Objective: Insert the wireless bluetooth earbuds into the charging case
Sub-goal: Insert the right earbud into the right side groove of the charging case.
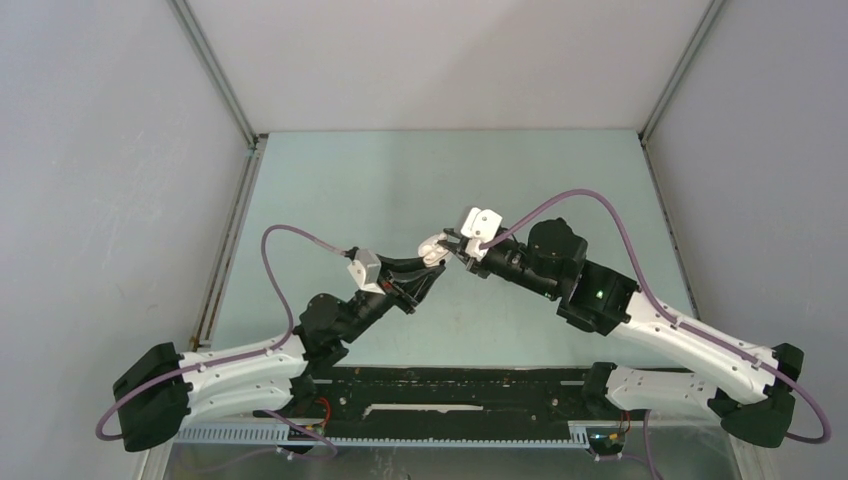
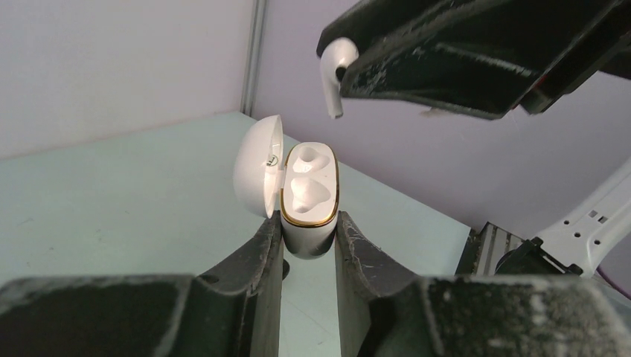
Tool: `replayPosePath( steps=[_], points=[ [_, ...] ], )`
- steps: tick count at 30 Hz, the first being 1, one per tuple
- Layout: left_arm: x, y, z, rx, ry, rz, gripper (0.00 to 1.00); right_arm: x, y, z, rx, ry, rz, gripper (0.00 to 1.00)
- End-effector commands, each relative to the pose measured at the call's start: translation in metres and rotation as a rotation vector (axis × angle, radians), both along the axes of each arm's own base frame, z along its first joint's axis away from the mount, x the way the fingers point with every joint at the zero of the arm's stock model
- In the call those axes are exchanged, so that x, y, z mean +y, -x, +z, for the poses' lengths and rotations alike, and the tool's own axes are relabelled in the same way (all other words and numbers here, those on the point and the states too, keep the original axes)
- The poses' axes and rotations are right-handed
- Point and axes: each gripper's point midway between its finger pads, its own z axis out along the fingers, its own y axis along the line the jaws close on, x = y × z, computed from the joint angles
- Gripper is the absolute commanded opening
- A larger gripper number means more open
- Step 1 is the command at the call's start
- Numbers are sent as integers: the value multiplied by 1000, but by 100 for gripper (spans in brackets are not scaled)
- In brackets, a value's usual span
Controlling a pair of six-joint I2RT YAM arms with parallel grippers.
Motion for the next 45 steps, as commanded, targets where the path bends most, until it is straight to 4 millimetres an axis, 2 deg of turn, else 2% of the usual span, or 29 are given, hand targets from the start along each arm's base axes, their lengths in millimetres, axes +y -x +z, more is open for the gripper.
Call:
replayPosePath(
  steps=[1, 16, 32, 42, 45],
  points=[
    [5, 8, 23, -60, 72, -18, 0, 2, -1, 7, -9, -40, -11, 0],
    [3, 12, 23, -89, 64, -36, 0, 7, 3, -7, 39, -32, 9, 0],
    [11, 11, 23, -105, 64, -9, 0, 8, 0, -19, 36, 17, 7, 0],
    [12, 11, 22, -110, 60, -1, 0, 9, 7, -36, 71, 72, 41, 0],
    [12, 10, 22, -111, 58, 0, 0, 9, 7, -40, 72, 79, 45, 3]
  ],
)
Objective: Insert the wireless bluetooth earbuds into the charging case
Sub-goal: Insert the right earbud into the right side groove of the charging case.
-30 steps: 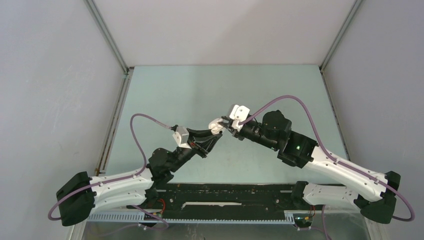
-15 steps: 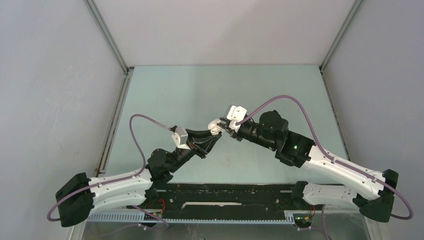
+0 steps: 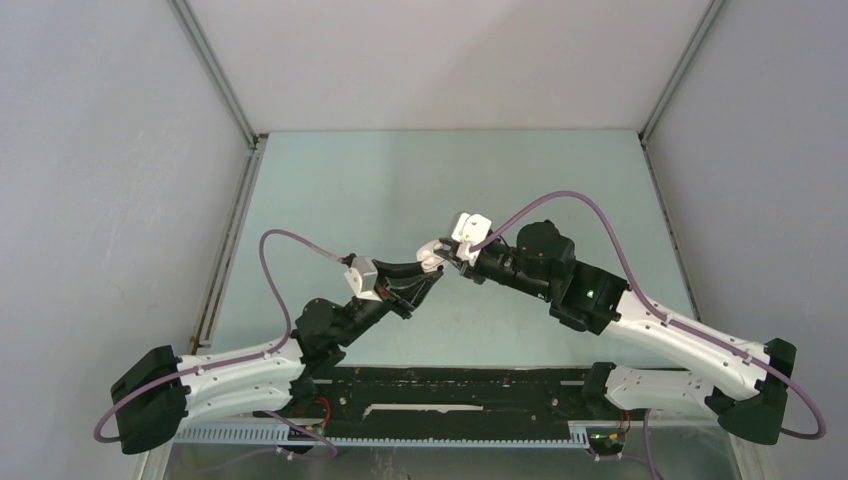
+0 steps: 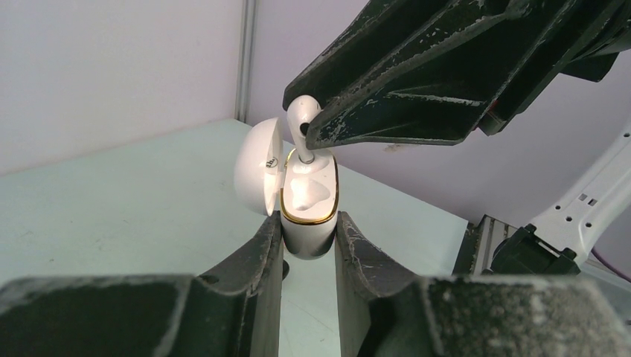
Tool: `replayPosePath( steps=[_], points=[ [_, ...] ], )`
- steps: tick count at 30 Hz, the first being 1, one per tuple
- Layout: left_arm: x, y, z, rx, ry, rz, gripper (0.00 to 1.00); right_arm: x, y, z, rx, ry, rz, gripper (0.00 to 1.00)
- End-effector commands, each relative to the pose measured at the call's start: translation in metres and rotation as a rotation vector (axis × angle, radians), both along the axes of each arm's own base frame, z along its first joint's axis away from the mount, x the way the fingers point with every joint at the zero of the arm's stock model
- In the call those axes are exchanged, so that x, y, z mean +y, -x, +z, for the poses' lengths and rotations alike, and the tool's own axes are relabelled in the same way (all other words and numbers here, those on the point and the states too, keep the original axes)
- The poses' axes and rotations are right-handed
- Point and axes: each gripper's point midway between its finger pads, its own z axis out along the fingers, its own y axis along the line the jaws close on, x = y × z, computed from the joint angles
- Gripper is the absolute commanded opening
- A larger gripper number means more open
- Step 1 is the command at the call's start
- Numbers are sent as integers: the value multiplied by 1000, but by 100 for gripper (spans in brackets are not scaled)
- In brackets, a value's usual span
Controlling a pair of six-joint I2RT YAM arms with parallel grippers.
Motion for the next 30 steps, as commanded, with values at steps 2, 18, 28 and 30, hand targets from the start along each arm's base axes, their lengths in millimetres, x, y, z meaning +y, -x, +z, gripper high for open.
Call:
replayPosePath(
  steps=[2, 18, 28, 30],
  points=[
    [7, 2, 20, -59, 52, 20, 0, 2, 3, -14, 18, 35, 17, 4],
    [16, 3, 26, -57, 109, 33, 0, -4, -16, 0, 10, -39, -122, 9],
    [14, 1, 24, -35, 124, 32, 0, 1, -7, -4, 29, -33, -87, 13],
    [15, 0, 24, -33, 129, 38, 0, 2, -6, -2, 12, -28, -86, 12]
  ],
)
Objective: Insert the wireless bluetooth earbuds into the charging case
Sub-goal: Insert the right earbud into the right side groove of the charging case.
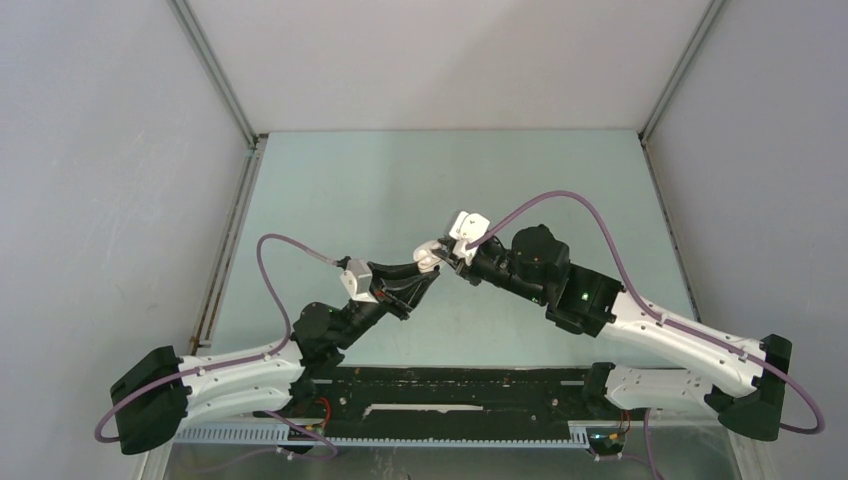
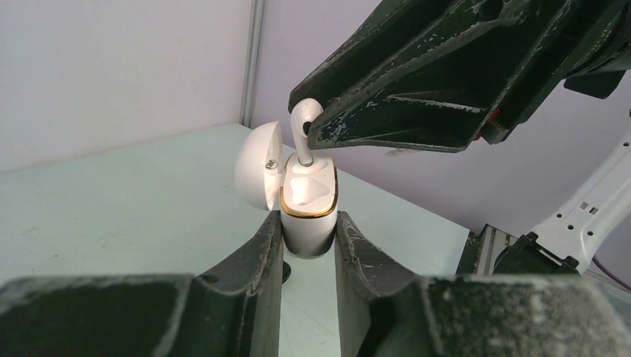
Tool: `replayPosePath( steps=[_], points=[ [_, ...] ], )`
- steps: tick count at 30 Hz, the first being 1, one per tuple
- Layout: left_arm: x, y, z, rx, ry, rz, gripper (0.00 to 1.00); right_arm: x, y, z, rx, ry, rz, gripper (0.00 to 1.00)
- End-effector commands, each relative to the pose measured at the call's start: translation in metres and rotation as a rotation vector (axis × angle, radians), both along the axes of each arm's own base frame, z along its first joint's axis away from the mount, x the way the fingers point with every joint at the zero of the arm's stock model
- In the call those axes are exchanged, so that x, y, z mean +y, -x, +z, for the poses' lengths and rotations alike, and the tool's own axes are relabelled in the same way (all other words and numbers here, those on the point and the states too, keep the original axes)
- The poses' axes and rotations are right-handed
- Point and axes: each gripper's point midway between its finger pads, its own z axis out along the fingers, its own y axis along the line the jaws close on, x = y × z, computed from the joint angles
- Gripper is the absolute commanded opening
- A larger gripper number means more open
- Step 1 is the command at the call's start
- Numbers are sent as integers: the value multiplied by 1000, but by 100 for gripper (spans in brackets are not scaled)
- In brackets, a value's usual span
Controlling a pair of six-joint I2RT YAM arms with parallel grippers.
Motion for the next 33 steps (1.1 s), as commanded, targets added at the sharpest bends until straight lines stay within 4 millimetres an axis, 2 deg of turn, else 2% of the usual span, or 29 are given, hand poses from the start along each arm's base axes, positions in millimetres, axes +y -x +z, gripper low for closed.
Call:
replayPosePath(
  steps=[1, 5, 8, 13, 19, 23, 26, 30, 33],
  points=[
    [9, 1, 27, -35, 102, 18, 0, 0, -2, 3, -32, 1, -28, 12],
    [12, -2, 26, -23, 112, 37, 0, -2, -8, 4, -82, 21, -67, 13],
    [12, -2, 26, -22, 112, 39, 0, 0, -6, 2, -83, 28, -54, 21],
    [11, -2, 26, -24, 108, 36, 0, 1, 1, -6, -58, 43, -19, 26],
    [11, -2, 23, -23, 99, 38, 0, 3, 8, -3, -38, 30, 16, 57],
    [10, -3, 21, -20, 90, 37, 0, 1, 14, 18, 13, 18, 44, 71],
    [8, -3, 18, -21, 71, 38, 0, -6, 26, 36, 86, 18, 131, 82],
    [9, -4, 9, -31, 44, 49, 0, -27, 28, 59, 186, 3, 221, 86],
    [10, -2, 3, -46, 23, 48, 0, -48, 22, 65, 235, 3, 255, 87]
  ],
)
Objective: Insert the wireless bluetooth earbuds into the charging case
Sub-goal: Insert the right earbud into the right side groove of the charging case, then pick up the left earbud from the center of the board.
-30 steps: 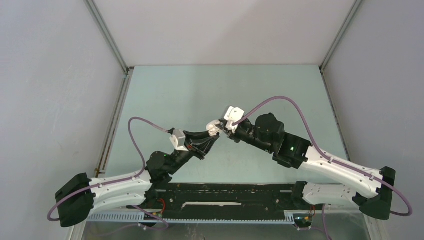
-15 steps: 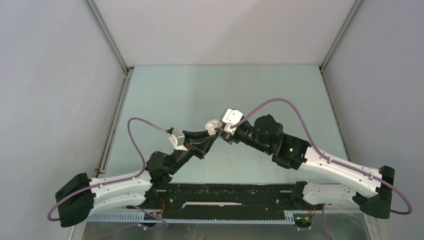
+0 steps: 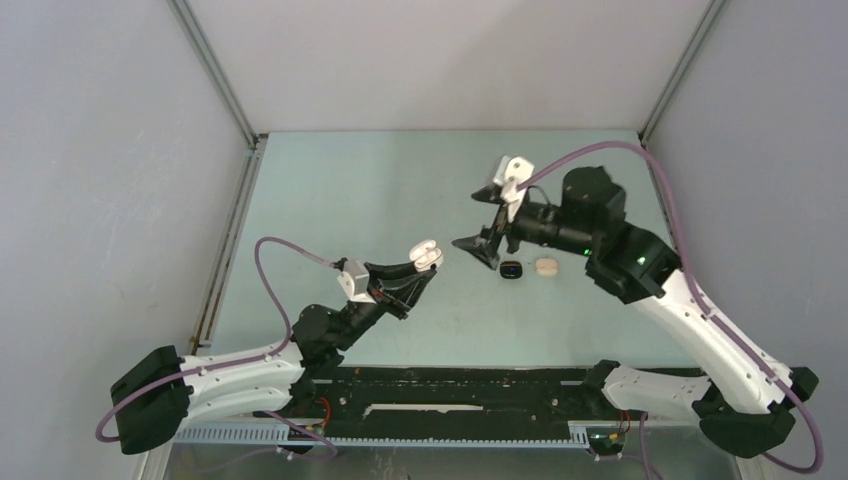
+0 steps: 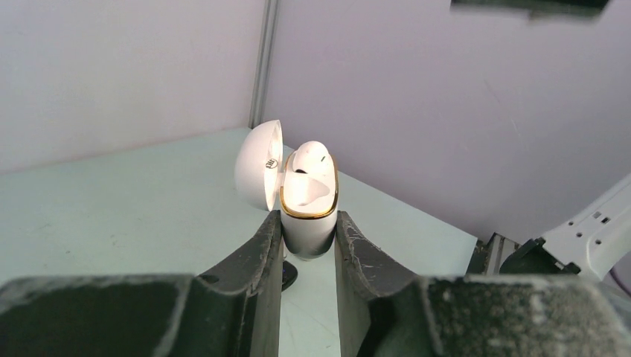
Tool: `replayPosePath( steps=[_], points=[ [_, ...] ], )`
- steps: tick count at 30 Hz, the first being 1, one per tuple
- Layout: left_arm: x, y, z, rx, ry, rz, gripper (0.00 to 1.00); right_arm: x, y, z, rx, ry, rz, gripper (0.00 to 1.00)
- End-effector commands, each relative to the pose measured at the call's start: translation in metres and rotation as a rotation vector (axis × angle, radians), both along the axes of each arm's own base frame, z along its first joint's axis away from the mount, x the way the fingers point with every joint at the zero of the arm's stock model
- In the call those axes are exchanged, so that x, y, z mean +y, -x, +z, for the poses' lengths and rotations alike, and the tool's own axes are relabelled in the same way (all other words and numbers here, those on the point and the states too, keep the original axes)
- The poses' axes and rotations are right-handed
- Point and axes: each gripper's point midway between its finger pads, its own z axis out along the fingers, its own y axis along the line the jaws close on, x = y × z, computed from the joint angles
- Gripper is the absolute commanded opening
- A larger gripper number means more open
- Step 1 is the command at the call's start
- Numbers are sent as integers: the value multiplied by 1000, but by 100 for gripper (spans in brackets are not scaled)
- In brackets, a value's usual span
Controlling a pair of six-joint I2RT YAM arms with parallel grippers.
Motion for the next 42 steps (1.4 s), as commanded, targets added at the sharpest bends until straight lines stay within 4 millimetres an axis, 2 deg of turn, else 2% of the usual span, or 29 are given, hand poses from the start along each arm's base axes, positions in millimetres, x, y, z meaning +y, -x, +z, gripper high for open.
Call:
replayPosePath(
  steps=[1, 4, 7, 11, 15, 16, 19, 23, 25, 28, 33, 36, 42],
  points=[
    [7, 2, 0, -58, -6, 19, 0, -24, 19, 7, 149, -4, 153, 88],
    [10, 5, -5, -56, -18, 17, 0, -40, 13, -1, 199, -5, 160, 88],
    [11, 8, -11, -40, -41, 6, 0, -54, -2, -25, 183, 60, 105, 88],
    [18, 11, -10, -18, -52, 7, 0, -74, -35, -58, 186, 185, -45, 81],
    [32, 10, -8, -4, -48, 50, 0, -107, -67, -88, 391, 288, -160, 67],
    [35, 9, -8, 0, -47, 62, 0, -108, -75, -95, 444, 297, -159, 64],
    [39, 7, -6, 13, -35, 81, 0, -108, -92, -122, 473, 318, -201, 62],
    [35, 9, 0, 38, -46, 56, 0, -90, -118, -168, 523, 297, -245, 60],
    [34, 11, 4, 46, -54, 49, 0, -70, -133, -188, 578, 253, -257, 53],
    [36, 11, 8, 53, -76, 60, 0, -34, -141, -212, 649, 220, -235, 46],
    [39, 10, 18, 55, -94, 75, 0, 10, -146, -255, 728, 252, -249, 46],
    [40, 11, 21, 59, -95, 75, 0, 26, -154, -269, 781, 253, -286, 48],
    [34, 15, 21, 83, -136, 39, 0, 46, -172, -292, 800, 281, -324, 49]
  ],
)
